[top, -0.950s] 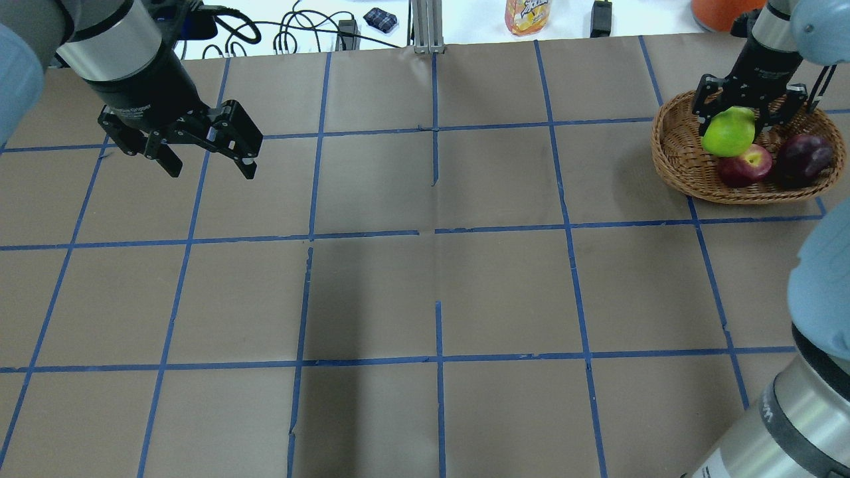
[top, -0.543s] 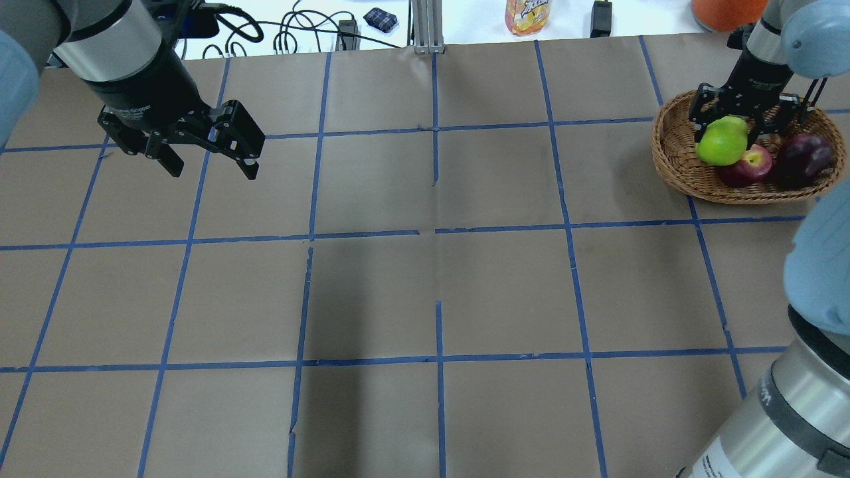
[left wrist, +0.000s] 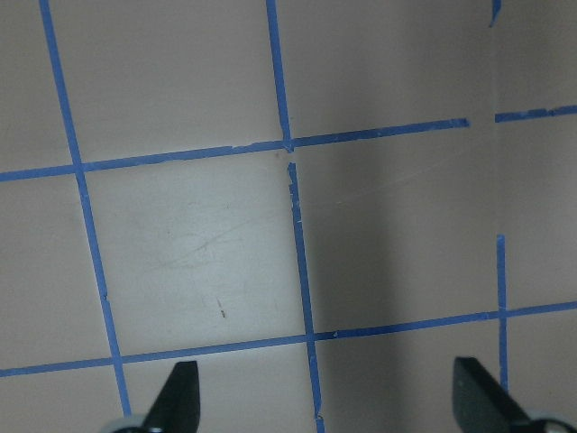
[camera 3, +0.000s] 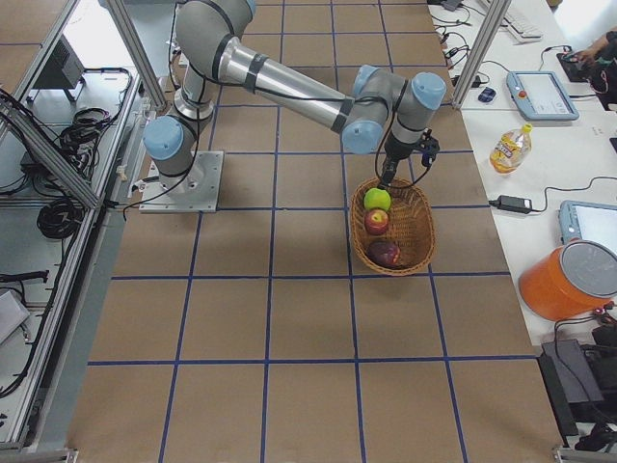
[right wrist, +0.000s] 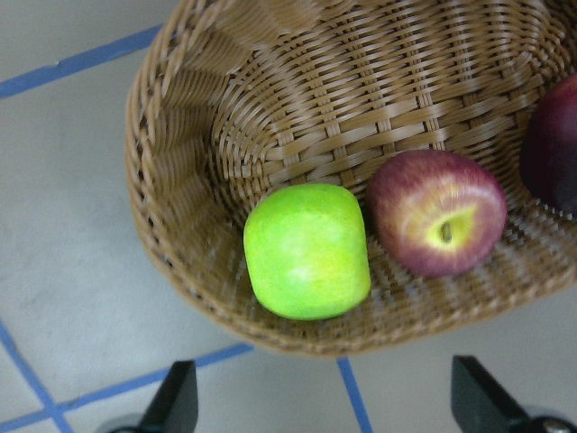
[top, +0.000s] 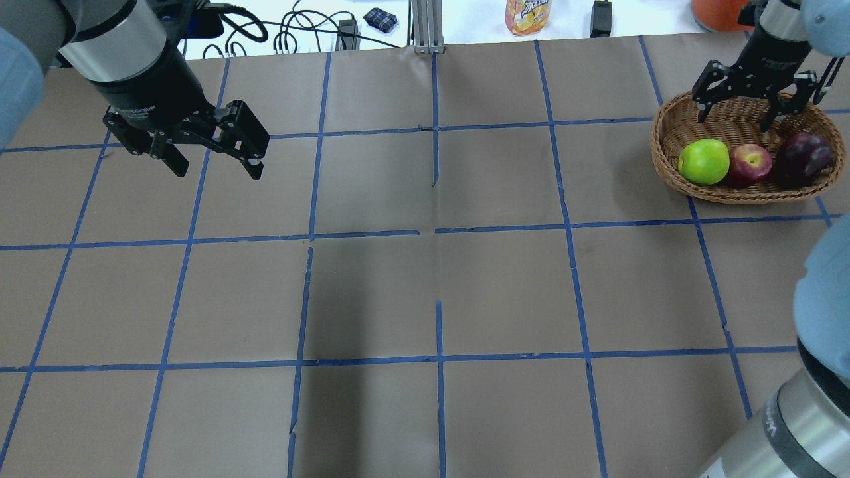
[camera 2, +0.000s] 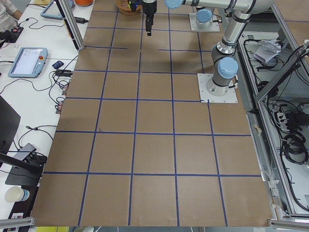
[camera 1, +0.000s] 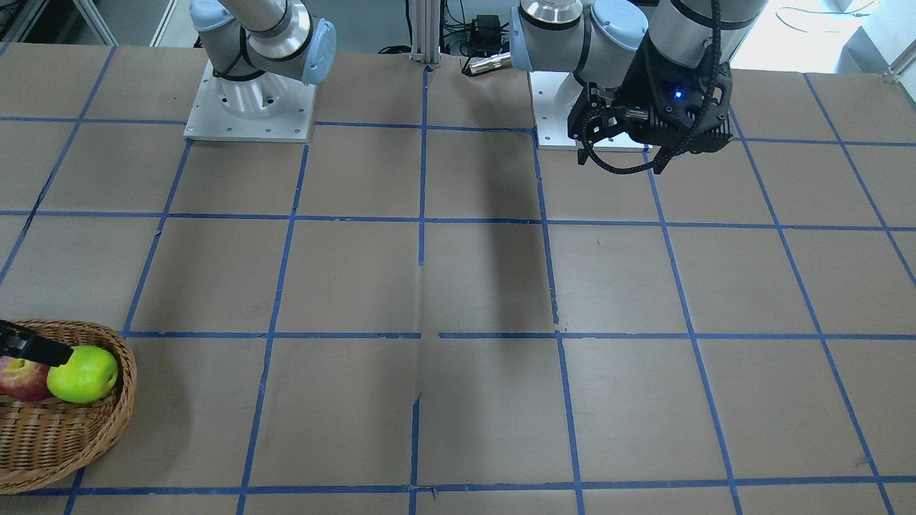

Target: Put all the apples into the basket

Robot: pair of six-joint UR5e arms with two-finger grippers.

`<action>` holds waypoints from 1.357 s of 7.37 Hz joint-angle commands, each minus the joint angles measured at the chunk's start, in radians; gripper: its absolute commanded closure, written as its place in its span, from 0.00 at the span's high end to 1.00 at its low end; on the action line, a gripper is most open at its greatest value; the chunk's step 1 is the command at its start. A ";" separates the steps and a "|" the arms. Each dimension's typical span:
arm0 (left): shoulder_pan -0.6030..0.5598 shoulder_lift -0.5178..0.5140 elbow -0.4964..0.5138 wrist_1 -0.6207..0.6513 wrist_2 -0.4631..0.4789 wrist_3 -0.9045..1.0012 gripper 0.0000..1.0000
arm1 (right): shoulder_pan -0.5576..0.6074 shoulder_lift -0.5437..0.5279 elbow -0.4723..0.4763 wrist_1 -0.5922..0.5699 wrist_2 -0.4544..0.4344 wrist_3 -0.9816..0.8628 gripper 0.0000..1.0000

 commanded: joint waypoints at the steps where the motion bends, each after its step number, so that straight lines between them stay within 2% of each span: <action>1: -0.001 0.000 0.001 0.000 0.000 0.000 1.00 | 0.085 -0.137 0.005 0.146 0.017 0.161 1.00; 3: -0.001 -0.002 0.001 0.001 0.000 0.000 1.00 | 0.221 -0.192 0.008 0.194 0.033 0.310 1.00; 5: -0.001 -0.002 -0.001 0.001 0.000 -0.002 1.00 | 0.350 -0.279 0.020 0.217 0.031 0.323 1.00; 8: -0.001 -0.002 0.001 0.003 0.000 -0.002 1.00 | 0.340 -0.451 0.233 0.212 0.030 0.180 1.00; 10: -0.001 -0.002 0.001 0.003 -0.002 -0.002 1.00 | 0.331 -0.495 0.259 0.225 0.033 0.155 1.00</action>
